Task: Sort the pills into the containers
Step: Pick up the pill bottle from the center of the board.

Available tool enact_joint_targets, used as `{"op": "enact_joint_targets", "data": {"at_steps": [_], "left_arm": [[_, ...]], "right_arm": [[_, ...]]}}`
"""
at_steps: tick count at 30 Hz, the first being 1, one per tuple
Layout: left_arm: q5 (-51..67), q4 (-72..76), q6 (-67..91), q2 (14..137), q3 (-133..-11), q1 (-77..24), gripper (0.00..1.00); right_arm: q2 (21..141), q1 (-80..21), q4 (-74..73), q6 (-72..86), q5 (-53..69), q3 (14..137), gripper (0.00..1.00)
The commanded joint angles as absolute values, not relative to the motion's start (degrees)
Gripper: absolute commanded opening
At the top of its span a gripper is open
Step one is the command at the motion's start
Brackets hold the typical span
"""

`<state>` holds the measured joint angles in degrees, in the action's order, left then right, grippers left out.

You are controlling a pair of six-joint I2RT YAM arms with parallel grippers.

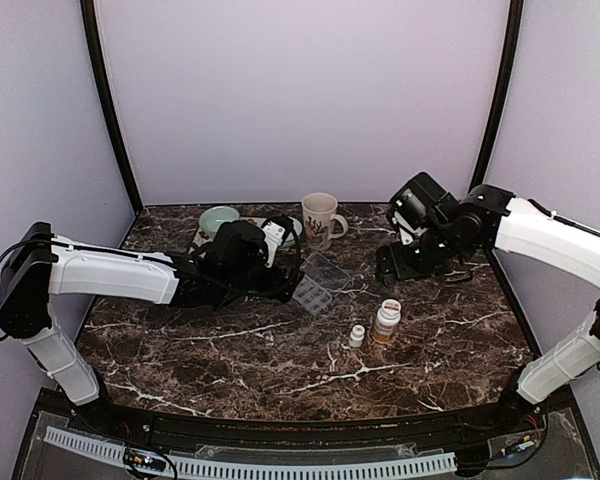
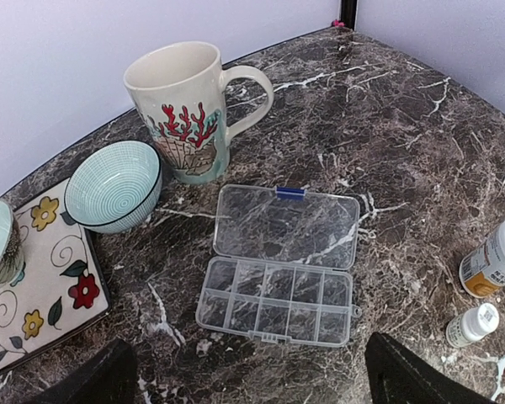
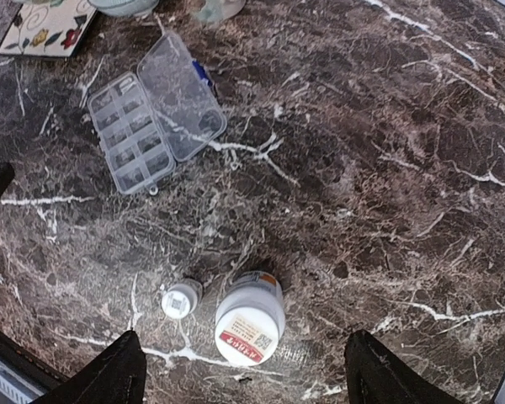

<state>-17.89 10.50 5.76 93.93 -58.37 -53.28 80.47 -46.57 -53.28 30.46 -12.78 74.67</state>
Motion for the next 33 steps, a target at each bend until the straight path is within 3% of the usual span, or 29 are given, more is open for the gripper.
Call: {"op": "enact_joint_targets", "data": {"at_steps": [1,33], "left_arm": [[-17.86,10.59,5.79,93.81,-60.55,-53.61,0.97],[-16.02,12.52,6.32,94.49,-59.74,-53.59,0.97]], "right_arm": [[80.53,-48.04,-56.23,32.34,-9.21,72.42,0.82],[90.28,-47.00,-50.53,29.94,-5.63,67.06,0.79]]}}
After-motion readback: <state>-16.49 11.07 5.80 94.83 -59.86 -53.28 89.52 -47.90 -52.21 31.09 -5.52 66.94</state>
